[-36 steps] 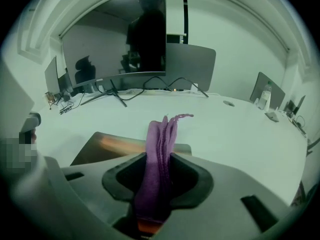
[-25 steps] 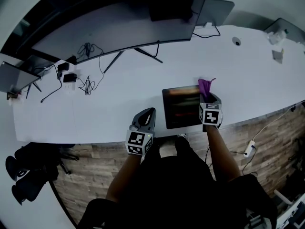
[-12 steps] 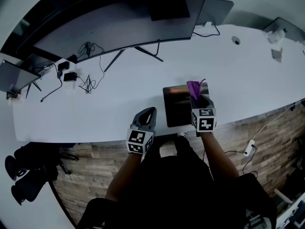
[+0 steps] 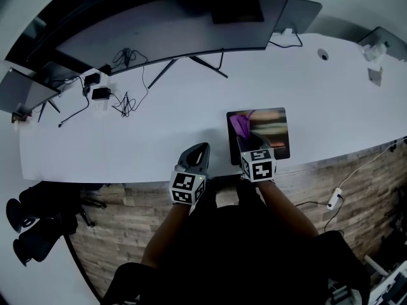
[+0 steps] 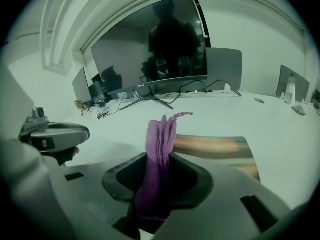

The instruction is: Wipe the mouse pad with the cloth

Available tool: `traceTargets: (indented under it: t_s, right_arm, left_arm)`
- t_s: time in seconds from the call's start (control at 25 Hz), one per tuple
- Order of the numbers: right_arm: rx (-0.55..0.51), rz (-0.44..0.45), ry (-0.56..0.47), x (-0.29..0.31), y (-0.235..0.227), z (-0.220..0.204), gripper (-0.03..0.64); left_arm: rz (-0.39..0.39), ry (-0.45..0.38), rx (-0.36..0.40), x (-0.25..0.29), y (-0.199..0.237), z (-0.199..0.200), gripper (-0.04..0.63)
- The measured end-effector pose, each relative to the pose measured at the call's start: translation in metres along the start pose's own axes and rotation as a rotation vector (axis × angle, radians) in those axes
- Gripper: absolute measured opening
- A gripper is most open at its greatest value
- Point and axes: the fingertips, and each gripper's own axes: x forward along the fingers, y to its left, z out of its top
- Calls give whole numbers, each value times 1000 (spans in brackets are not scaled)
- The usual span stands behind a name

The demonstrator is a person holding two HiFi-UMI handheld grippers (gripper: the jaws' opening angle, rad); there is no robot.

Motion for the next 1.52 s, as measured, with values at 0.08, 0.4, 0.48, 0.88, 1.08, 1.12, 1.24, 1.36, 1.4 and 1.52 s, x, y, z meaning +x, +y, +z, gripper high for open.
traceTargets:
  t_s: [0.08, 0.4, 0.48, 0.88, 1.08, 1.12, 1.24, 1.36, 1.4, 1.52]
  right_arm:
    - [-7, 16, 13, 6, 11, -3, 140]
    - [-8, 26, 41, 19, 30, -17, 141]
    - [-11, 22, 41, 20, 28, -17, 140]
    - [14, -56, 43, 7, -10, -21, 140]
    - [29, -111, 46, -4, -39, -25, 140]
    - [35, -121, 47, -6, -44, -26, 140]
    - [50, -150, 52, -12, -60, -30, 140]
    - [56, -184, 50, -18, -78, -33, 140]
    - [61, -196, 50, -20, -84, -33, 140]
    - [66, -231, 44, -29, -101, -35, 140]
  left_arm:
    - [5, 3, 3, -3, 2, -3, 23]
    - [5, 5, -15, -14, 5, -2, 23]
    - [1, 3, -11, -15, 4, -1, 23]
    - [-38, 19, 4, -3, -12, -1, 23]
    - [-55, 21, 16, 3, -23, 0, 23]
    - [-58, 21, 18, 4, -26, 0, 23]
    - [-68, 26, 21, 7, -33, -2, 23]
    - [-77, 33, 23, 11, -39, -4, 23]
    - [-80, 35, 25, 12, -41, -5, 22]
    - [-85, 39, 30, 15, -47, -6, 23]
